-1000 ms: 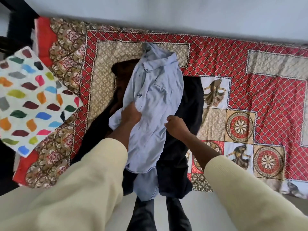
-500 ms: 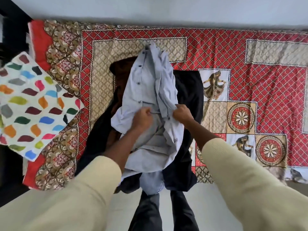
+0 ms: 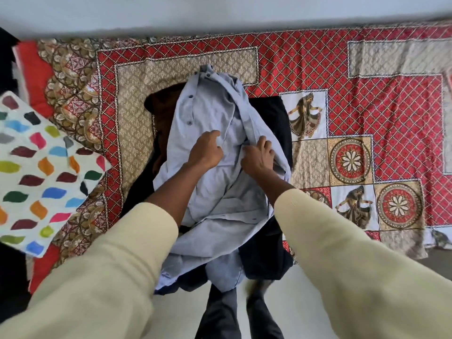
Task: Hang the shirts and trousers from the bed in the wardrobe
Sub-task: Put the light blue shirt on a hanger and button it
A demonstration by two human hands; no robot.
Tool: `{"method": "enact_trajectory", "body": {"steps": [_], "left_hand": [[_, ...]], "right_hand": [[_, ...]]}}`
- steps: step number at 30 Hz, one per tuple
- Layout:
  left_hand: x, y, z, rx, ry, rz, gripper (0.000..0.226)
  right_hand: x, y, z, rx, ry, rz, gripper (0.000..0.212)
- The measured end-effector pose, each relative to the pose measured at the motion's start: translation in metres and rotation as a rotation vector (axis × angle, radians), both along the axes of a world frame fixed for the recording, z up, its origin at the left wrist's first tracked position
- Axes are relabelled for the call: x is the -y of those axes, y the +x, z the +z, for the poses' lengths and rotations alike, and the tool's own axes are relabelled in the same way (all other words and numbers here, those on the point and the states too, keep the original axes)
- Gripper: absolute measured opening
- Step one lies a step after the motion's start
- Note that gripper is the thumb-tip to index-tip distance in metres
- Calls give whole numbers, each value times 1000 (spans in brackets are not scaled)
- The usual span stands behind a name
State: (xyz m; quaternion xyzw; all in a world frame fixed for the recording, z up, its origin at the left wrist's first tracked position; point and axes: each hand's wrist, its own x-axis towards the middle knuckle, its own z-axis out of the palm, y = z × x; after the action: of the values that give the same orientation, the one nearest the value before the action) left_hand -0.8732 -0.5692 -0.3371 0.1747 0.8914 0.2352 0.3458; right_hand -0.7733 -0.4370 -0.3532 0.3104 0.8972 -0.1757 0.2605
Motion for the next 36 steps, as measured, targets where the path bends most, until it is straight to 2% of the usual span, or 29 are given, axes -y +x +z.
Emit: {"method": "enact_trajectory", "body": {"steps": [3, 5, 8, 10, 12, 13, 15, 18, 21, 24, 26, 28, 30, 32, 36], "left_hand": [[7, 5, -7, -54, 5, -53, 51], [12, 5, -9, -89, -4, -70, 50], [20, 8, -6, -138, -26, -74, 49], [18, 11, 2, -200, -31, -89, 51], [10, 17, 20, -305, -21, -131, 56], [3, 19, 32, -361, -19, -155, 60], [-13, 19, 52, -440, -29, -197, 72], [-36, 21, 89, -583, 19, -288, 83], [-57, 30, 136, -638, 72, -396, 78], [-66, 57, 185, -750, 127, -454, 45], [-66, 82, 212, -854, 210, -396, 32], [-65, 123, 245, -943, 254, -312, 31], [-65, 162, 290, -1035, 275, -213, 40], [-63, 202, 338, -1112, 329, -86, 41], [-53, 273, 438, -1028, 508, 105, 27]], "right_hand": [[-8, -8, -21, 134, -19, -53, 38], [-15, -7, -24, 147, -45, -59, 43], [-24, -3, -12, -108, -49, -162, 34], [-26, -2, 8, -285, -64, -337, 22], [-26, 4, 36, -420, -147, -481, 15], [-26, 7, 50, -481, -187, -497, 17], [-31, 14, 76, -579, -259, -453, 24], [-40, 37, 121, -671, -264, -249, 31], [-48, 72, 168, -756, -191, -22, 27], [-55, 119, 227, -890, -152, 70, 27], [-63, 151, 270, -981, -100, 43, 26], [-71, 192, 319, -1020, -2, 24, 24], [-78, 228, 363, -976, 41, -10, 17], [-83, 267, 402, -914, 196, 9, 15], [-87, 331, 473, -929, 611, 23, 22]]}}
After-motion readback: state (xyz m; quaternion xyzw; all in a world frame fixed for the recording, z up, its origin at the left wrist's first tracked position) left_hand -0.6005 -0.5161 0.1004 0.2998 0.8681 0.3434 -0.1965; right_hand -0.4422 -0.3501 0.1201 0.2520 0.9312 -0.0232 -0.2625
